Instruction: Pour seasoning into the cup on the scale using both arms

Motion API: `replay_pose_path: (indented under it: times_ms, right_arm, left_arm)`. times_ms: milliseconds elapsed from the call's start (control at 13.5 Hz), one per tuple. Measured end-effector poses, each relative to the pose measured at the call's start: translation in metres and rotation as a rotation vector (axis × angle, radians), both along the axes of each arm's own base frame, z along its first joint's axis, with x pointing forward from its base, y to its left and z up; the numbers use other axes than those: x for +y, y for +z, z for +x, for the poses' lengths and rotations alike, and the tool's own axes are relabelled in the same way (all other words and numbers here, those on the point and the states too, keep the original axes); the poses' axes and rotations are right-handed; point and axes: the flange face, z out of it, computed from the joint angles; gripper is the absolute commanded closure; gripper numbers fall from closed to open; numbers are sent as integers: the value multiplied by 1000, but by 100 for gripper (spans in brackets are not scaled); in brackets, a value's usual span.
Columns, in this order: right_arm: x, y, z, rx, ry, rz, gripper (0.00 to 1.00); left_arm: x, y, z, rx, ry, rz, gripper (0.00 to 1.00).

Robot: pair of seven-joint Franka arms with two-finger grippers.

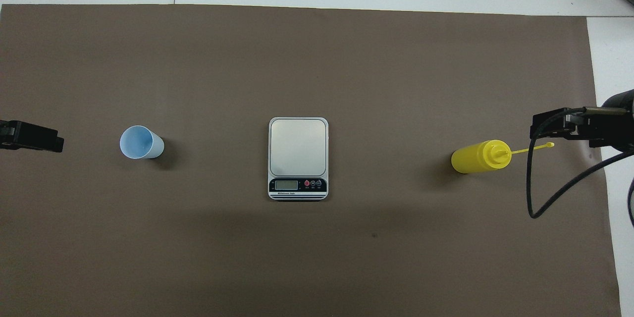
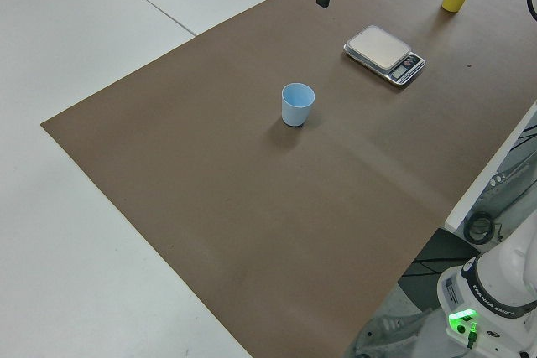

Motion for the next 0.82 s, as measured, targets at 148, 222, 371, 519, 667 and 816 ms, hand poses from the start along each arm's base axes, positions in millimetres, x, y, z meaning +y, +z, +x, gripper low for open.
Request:
replay_pose_path:
  times_ms: [148,222,371,519,667,816]
  right_arm:
    - [0,0,0,-2,0,0,0]
    - [0,0,0,-4,0,0,0]
    - [0,0,0,-3,0,0,0]
    - [0,-2,0,1,0,0,0]
    - [0,-3,0,2,0,0,0]
    - [0,-4,0,4,0,0,0]
  left_arm:
    - [0,0,0,0,-2,0,0]
    - [0,0,0,0,-3,0,0]
    - [0,0,0,0,-4,0,0]
    - [0,-1,0,2,-4,0,0]
    - [0,-1,0,6,-4,0,0]
    - [0,-3,-1,11,-4,0,0]
